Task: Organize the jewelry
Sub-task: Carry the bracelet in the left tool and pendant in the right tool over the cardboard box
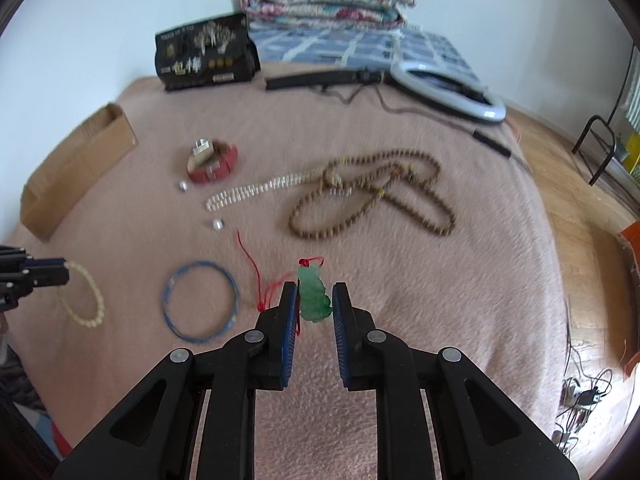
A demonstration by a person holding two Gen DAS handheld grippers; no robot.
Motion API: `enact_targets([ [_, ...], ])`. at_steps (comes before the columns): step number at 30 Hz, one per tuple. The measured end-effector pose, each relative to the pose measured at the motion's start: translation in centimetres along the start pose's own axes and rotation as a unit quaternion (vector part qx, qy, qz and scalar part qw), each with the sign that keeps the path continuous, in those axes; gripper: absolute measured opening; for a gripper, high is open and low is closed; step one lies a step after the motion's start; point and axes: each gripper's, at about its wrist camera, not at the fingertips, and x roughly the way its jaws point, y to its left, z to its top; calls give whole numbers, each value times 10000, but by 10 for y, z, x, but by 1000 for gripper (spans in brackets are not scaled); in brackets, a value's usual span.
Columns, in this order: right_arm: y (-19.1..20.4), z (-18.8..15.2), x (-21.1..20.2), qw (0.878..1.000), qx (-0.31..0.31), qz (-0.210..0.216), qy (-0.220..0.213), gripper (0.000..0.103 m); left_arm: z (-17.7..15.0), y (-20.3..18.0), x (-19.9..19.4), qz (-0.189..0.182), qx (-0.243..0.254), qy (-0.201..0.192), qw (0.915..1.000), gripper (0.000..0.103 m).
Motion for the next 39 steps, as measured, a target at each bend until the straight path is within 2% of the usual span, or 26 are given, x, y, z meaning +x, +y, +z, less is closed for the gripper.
enact_targets([
  [12,30,38,-53,9965,42,348,-755,15,22,6,-49,-120,-180,-662,9976,5],
  [19,58,64,-73,9933,-178,552,-1001,15,43,23,-83,-115,-350,-1087,9934,5],
  [29,109,104,-84,9866,-562,921,-1224,15,61,71,-126,247,-492,-1532,9867,5],
  [39,183,134,-67,9758,-1039,1435,-1281,15,54,142,-151,771,-938,-1745,9772,5],
])
